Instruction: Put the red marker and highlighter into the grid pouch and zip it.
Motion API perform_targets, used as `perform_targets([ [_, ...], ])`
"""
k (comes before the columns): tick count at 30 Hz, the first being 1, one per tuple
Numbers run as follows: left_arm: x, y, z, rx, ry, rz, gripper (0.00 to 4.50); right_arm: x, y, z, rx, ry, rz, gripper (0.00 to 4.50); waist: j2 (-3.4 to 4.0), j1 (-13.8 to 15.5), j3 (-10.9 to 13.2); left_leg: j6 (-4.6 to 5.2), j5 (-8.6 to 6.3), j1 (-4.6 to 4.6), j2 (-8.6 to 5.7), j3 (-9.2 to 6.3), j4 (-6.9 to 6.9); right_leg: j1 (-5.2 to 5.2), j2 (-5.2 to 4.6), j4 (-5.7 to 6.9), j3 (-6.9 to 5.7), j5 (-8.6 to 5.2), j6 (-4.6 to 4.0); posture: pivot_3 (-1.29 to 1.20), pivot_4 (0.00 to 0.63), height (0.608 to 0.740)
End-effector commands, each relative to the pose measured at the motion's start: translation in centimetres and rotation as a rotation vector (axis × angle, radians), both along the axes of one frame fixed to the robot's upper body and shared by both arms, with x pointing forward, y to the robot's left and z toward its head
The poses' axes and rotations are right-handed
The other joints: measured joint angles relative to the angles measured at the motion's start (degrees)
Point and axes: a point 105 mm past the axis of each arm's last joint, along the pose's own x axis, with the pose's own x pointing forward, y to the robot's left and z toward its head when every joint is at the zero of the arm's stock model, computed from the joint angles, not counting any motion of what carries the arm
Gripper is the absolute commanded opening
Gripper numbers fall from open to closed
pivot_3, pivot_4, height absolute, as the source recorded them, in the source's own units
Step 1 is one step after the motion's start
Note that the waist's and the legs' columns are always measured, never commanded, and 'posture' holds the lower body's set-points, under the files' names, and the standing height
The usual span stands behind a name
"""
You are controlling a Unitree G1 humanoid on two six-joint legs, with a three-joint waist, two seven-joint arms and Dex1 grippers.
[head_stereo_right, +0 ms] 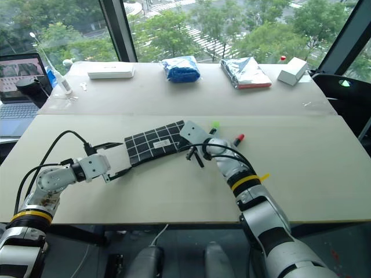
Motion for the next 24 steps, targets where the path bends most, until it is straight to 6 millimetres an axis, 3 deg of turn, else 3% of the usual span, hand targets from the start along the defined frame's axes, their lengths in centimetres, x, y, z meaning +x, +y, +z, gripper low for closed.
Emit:
perform_targets([
  [1,0.4,-0.5,-1.2,0.033,0.012,-0.009,4.50,-0.5,-0.5,-1.7,-0.005,0.062,-0.007,0.02,0.02,0.1,0.0,0.00,0.00,0.00,0.00,0.00,0.00,0.01,0.00,0.01,0.00,-0.04,0.07,0.00,0.150,0.740],
  [7,0.6,-2.1,-1.3,0.025,0.043,-0.097,4.50,-0.5,-0.5,-1.7,0.015,0.066,-0.014,0.02,0.01,0.4,0.0,0.00,0.00,-0.03,-0.02,0.00,0.02,0.00,-0.01,0.01,0.01,-0.08,0.13,0.00,0.150,0.740],
  [14,0.5,-0.8,-0.4,0.032,0.084,-0.103,4.50,-0.5,-0.4,-1.7,0.017,0.070,-0.016,0.02,0.01,0.0,0.0,0.00,0.00,-0.11,-0.01,0.01,-0.04,-0.12,0.00,0.01,0.02,-0.08,0.14,0.00,0.150,0.740],
  [24,0.9,-3.3,-0.2,0.042,0.079,-0.198,4.50,-0.4,-0.2,-1.4,0.026,0.064,-0.018,0.02,0.00,0.0,0.0,0.00,0.00,-0.13,-0.02,0.00,-0.06,-0.14,0.00,0.01,0.02,-0.09,0.15,0.00,0.150,0.740],
])
